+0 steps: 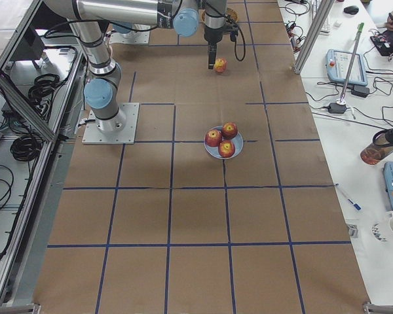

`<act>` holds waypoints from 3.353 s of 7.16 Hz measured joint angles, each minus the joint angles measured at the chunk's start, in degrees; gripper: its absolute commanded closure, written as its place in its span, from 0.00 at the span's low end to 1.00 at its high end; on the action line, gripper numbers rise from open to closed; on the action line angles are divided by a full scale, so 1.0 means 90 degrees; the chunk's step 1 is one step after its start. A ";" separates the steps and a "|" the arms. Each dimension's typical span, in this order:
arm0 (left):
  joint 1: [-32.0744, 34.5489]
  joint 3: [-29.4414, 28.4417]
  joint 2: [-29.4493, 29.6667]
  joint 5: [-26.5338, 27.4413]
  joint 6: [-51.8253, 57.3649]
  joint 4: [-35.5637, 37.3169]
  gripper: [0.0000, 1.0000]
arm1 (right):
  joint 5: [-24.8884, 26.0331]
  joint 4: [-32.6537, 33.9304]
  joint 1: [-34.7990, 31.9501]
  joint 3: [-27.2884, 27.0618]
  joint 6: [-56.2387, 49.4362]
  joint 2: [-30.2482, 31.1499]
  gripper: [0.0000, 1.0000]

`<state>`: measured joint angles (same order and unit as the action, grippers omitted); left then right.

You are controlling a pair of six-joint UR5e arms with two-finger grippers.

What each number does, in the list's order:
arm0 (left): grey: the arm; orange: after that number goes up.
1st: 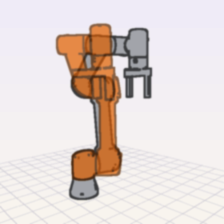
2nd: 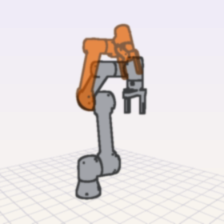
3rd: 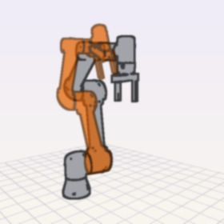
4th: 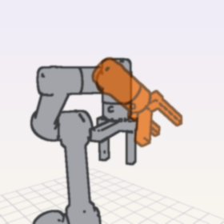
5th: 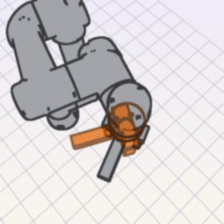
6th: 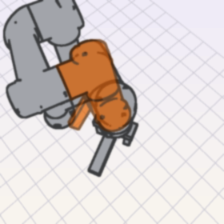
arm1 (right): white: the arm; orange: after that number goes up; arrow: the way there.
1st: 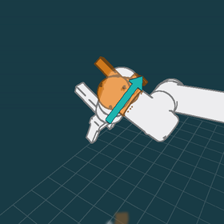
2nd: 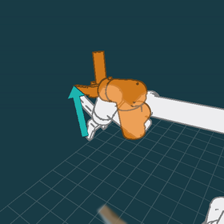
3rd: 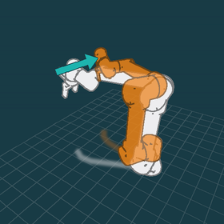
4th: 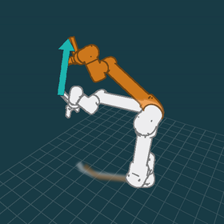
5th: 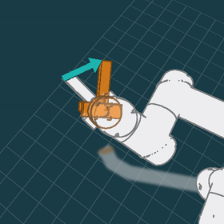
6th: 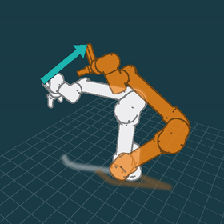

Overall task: Transfer apple from basket to plate
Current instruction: 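Raise the left gripper back toward its start above the basket, then move the right gripper over the apple at the table center and lower, then close the right gripper on the apple, then carry the apple with the right gripper onto the white plate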

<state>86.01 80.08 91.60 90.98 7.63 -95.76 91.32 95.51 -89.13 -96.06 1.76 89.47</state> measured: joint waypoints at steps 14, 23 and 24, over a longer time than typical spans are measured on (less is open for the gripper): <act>0.0033 0.0496 -0.0189 -0.0011 -0.0014 0.0035 0.01 | 0.0028 0.2749 -0.2581 0.1314 0.2873 -0.3383 0.00; 0.0033 0.0497 -0.0096 -0.0013 0.0007 0.0064 0.01 | 0.0035 0.3497 -0.2672 0.0865 0.2900 -0.3925 0.44; 0.0033 0.0497 -0.0089 -0.0018 0.0005 0.0064 0.01 | 0.0043 0.3509 -0.2719 0.0865 0.2935 -0.3941 0.44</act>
<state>86.31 84.55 90.80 90.82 7.67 -95.19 91.71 127.09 -113.60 -88.28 28.17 54.01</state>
